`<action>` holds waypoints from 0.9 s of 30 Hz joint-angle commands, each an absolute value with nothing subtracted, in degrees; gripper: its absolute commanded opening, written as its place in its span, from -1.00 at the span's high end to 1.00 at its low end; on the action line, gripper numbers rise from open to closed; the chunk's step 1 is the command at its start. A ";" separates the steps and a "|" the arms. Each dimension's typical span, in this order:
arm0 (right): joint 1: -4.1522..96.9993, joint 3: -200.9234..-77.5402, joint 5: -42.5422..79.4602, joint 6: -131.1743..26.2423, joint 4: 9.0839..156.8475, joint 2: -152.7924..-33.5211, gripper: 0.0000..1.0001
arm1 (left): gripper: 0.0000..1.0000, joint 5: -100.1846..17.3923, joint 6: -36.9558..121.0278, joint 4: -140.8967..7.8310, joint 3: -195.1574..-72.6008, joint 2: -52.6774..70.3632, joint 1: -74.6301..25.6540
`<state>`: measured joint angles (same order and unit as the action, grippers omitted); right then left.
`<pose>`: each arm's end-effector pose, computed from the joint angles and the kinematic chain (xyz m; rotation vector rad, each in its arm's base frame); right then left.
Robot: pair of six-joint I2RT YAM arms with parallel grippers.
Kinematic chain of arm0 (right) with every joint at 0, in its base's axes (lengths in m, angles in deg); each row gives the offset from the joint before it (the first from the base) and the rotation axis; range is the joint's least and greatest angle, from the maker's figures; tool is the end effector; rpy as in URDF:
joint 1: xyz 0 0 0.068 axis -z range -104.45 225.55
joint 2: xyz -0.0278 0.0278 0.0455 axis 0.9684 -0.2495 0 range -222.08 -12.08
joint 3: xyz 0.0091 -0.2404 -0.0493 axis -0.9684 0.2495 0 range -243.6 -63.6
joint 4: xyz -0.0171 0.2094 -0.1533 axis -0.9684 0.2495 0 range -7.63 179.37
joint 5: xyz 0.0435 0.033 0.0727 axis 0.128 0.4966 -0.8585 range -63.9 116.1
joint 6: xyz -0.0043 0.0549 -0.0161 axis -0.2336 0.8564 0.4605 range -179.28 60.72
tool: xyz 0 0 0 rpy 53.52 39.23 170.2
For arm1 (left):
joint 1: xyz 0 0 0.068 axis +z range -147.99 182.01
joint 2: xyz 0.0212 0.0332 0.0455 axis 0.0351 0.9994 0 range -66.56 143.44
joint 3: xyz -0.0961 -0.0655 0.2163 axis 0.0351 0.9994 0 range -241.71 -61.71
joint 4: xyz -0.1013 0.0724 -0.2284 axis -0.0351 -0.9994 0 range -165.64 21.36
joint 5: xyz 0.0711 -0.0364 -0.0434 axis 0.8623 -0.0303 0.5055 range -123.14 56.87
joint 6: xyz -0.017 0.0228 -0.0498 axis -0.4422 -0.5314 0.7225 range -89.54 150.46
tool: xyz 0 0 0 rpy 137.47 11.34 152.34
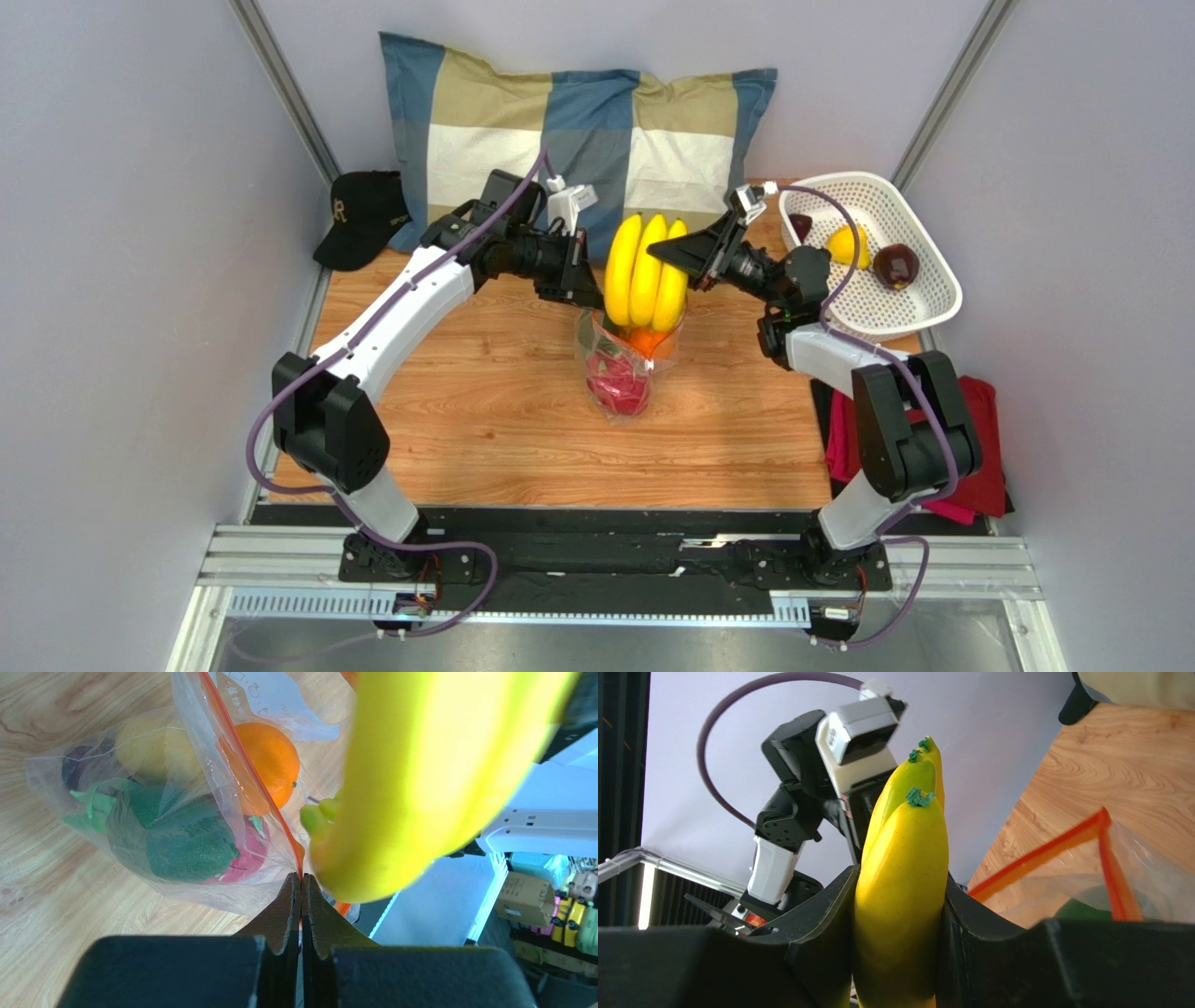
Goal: Place the food in the zip-top bag and seal the zipper
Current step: Place the fake fruit in the zipper food storage bag.
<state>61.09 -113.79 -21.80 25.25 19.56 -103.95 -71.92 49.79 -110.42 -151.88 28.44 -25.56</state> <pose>0.3256 0.1151 0.2684 0.0595 1.6213 1.9030 0.3082 -0.1896 0.3108 0.5190 2.4230 -1.1809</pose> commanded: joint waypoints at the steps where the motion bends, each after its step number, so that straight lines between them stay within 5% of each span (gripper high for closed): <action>1: 60.26 -110.98 -20.66 27.29 11.18 -105.68 1.00 | 1.00 -73.65 50.67 -108.19 -151.97 27.74 -24.88; 27: 56.57 -109.30 -31.29 17.45 16.87 -112.80 1.00 | 1.00 -75.41 51.37 -107.48 -150.83 26.87 -24.01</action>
